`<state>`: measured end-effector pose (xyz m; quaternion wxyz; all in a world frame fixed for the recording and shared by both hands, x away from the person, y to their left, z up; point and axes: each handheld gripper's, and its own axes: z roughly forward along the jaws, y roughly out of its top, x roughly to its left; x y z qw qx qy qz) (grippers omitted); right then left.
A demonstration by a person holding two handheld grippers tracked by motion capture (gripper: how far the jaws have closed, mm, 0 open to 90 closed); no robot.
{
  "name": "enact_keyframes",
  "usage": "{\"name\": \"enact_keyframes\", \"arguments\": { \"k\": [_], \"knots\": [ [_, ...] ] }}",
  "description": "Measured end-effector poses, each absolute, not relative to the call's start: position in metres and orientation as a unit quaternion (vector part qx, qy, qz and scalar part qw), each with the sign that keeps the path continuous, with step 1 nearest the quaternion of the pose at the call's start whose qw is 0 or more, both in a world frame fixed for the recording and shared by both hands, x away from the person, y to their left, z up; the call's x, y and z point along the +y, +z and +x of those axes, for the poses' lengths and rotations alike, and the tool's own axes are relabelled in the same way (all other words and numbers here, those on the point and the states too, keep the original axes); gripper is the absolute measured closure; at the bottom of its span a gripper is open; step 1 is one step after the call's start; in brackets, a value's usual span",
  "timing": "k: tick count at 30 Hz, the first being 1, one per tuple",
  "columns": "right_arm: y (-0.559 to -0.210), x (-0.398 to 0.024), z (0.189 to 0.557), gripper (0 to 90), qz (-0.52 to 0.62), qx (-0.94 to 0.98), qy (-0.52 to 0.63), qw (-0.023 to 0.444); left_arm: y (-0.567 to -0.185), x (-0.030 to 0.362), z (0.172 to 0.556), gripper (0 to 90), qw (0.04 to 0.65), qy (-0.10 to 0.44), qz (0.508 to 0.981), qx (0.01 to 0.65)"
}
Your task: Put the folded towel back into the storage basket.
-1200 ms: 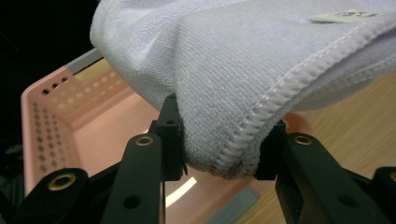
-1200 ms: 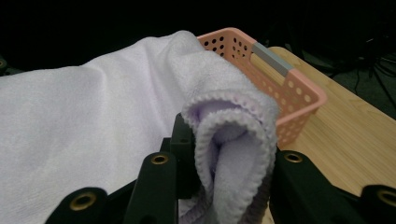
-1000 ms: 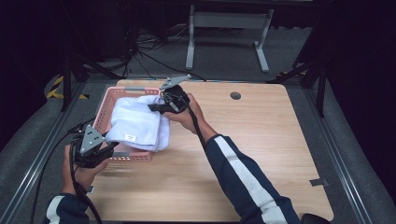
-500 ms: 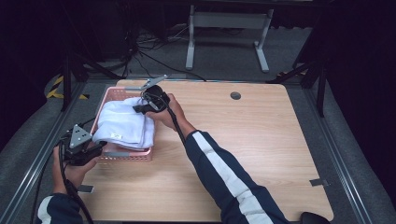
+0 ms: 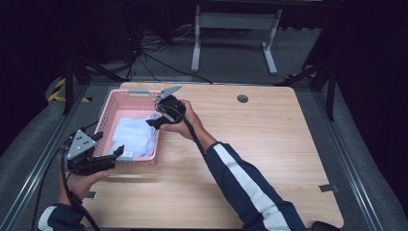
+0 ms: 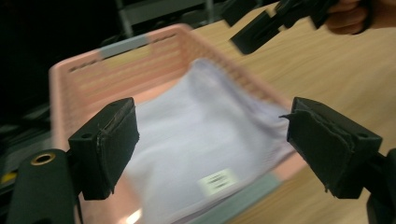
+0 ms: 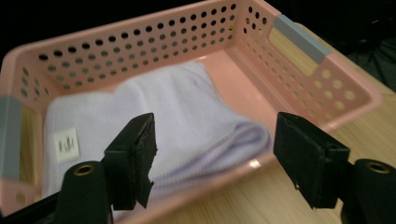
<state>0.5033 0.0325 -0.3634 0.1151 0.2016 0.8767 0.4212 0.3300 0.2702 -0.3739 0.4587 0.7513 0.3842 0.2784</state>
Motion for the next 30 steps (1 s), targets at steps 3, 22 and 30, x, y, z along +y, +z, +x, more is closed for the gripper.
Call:
{"name": "enact_keyframes", "arguments": {
  "k": [3, 22, 30],
  "knots": [
    [-0.357, 0.013, 0.489, 29.8, 0.189, 0.881, 0.415, 0.127, -0.372, 0.252, 0.327, 17.1, 0.463, 0.271, 0.763, 0.36],
    [-0.387, -0.209, 0.38, 27.7, 0.213, 0.888, 0.361, 0.189, -0.433, 0.115, 0.312, 22.4, 0.406, 0.154, 0.876, 0.21],
    [-0.444, -0.307, 0.336, 27.0, 0.283, 0.875, 0.354, 0.17, -0.462, 0.108, 0.32, 23.1, 0.376, 0.136, 0.892, 0.211]
  ]
}}
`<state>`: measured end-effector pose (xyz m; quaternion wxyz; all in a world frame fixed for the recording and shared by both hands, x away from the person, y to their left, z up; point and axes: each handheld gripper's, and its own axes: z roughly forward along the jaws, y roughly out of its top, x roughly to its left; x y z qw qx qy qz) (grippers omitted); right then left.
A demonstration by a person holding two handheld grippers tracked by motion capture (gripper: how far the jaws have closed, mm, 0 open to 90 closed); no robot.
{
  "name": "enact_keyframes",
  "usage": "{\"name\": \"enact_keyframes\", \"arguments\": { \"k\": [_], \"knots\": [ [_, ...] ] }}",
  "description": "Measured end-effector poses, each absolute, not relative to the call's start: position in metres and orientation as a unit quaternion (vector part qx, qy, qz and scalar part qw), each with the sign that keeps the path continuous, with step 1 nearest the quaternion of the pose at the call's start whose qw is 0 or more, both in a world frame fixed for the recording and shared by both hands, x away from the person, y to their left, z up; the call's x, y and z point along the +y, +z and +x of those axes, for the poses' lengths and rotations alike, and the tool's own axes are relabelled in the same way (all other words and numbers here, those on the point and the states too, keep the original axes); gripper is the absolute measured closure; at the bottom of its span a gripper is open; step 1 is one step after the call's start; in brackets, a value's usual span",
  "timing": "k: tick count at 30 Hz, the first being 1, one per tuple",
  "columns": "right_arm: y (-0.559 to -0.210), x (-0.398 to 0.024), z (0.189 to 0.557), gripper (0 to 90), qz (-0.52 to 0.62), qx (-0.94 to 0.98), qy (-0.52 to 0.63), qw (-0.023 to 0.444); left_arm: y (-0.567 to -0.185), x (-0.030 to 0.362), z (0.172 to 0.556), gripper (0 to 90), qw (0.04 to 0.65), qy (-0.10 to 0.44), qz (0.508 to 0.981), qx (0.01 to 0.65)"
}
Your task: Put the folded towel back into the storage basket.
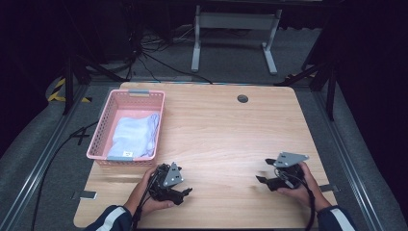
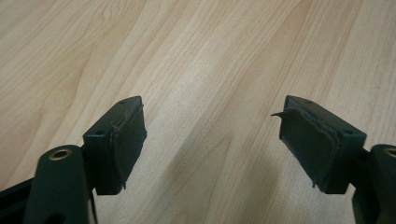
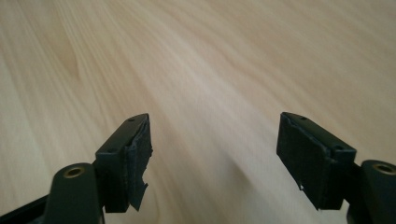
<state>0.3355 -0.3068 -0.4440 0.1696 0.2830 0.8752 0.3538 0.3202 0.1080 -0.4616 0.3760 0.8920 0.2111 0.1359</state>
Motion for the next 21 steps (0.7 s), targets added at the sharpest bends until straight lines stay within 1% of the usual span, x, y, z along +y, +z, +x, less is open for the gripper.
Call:
{"name": "enact_keyframes", "arguments": {
  "k": [3, 5, 8, 9, 11, 12, 14, 21],
  "knots": [
    [-0.459, -0.326, 0.326, 26.2, 0.302, 0.871, 0.359, 0.146, -0.473, 0.109, 0.323, 22.6, 0.368, 0.13, 0.894, 0.221],
    [-0.466, -0.334, 0.321, 25.4, 0.316, 0.863, 0.367, 0.145, -0.475, 0.11, 0.322, 22.1, 0.368, 0.119, 0.895, 0.221],
    [-0.466, -0.335, 0.319, 24.2, 0.319, 0.861, 0.366, 0.151, -0.477, 0.111, 0.322, 21.2, 0.375, 0.114, 0.894, 0.219],
    [-0.468, -0.335, 0.318, 23.4, 0.318, 0.859, 0.371, 0.155, -0.478, 0.111, 0.324, 18.4, 0.378, 0.115, 0.891, 0.222],
    [-0.469, -0.335, 0.318, 23.4, 0.32, 0.857, 0.373, 0.156, -0.479, 0.112, 0.327, 17.4, 0.379, 0.102, 0.891, 0.23],
    [-0.469, -0.335, 0.318, 23.4, 0.321, 0.857, 0.373, 0.156, -0.479, 0.113, 0.328, 16.5, 0.379, 0.105, 0.89, 0.229],
    [-0.469, -0.334, 0.318, 22.9, 0.322, 0.856, 0.372, 0.157, -0.479, 0.113, 0.327, 16.3, 0.378, 0.101, 0.889, 0.238],
    [-0.469, -0.334, 0.318, 22.8, 0.322, 0.856, 0.372, 0.158, -0.479, 0.113, 0.329, 16.1, 0.378, 0.097, 0.89, 0.237]
  ]
}}
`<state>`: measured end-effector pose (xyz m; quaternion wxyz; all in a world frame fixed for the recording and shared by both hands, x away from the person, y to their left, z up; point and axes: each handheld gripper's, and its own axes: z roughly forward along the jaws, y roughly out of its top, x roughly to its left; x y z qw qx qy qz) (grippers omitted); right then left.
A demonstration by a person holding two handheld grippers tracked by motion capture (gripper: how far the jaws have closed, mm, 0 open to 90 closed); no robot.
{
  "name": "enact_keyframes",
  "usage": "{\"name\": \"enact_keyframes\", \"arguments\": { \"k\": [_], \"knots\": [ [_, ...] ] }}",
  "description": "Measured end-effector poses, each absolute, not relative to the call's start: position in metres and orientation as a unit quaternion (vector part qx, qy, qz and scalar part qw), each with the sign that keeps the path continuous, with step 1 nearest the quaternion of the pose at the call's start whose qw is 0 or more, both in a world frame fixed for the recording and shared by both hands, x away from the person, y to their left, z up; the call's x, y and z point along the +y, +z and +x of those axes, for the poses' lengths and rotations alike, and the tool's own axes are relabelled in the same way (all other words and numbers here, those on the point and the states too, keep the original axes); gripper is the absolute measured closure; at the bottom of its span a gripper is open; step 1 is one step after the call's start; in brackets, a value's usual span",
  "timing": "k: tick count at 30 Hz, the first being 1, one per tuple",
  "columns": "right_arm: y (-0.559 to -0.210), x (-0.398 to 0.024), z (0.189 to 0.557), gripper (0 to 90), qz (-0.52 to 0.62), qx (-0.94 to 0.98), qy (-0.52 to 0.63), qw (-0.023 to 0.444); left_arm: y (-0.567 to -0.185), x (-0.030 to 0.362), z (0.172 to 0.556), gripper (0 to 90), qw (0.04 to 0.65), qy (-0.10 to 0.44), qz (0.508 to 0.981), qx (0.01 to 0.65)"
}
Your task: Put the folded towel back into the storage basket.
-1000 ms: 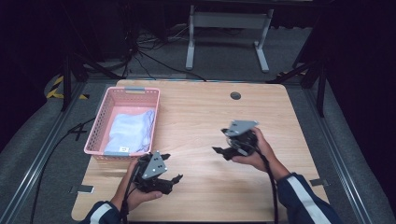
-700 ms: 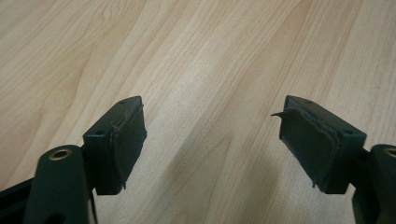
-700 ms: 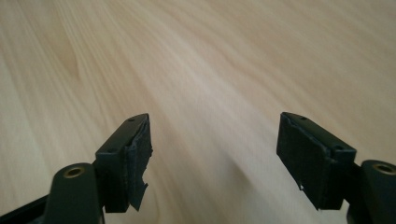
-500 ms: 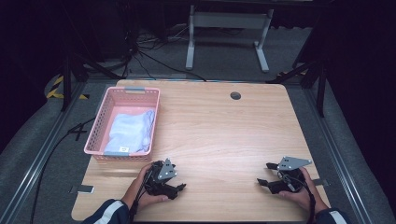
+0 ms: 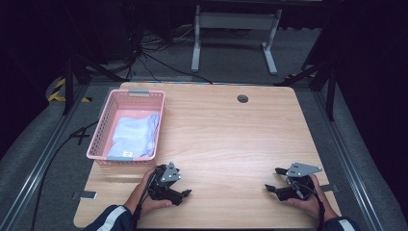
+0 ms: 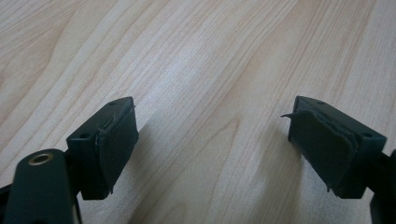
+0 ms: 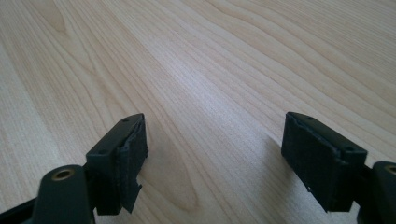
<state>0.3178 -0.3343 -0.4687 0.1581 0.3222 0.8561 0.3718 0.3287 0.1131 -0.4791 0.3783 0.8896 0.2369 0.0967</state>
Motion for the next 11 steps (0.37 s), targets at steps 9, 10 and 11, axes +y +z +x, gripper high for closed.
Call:
{"name": "enact_keyframes", "arguments": {
  "k": [9, 10, 11],
  "knots": [
    [-0.4687, -0.3344, 0.3181, 21.3, 0.324, 0.856, 0.37, 0.159, -0.4786, 0.1133, 0.3289, 15.9, 0.375, 0.096, 0.891, 0.237],
    [-0.4688, -0.3343, 0.3181, 21.2, 0.324, 0.856, 0.37, 0.16, -0.4786, 0.1129, 0.3288, 15.8, 0.375, 0.097, 0.891, 0.238],
    [-0.4688, -0.3342, 0.318, 20.9, 0.325, 0.856, 0.369, 0.16, -0.4787, 0.1129, 0.3292, 15.6, 0.375, 0.099, 0.891, 0.235]
  ]
}}
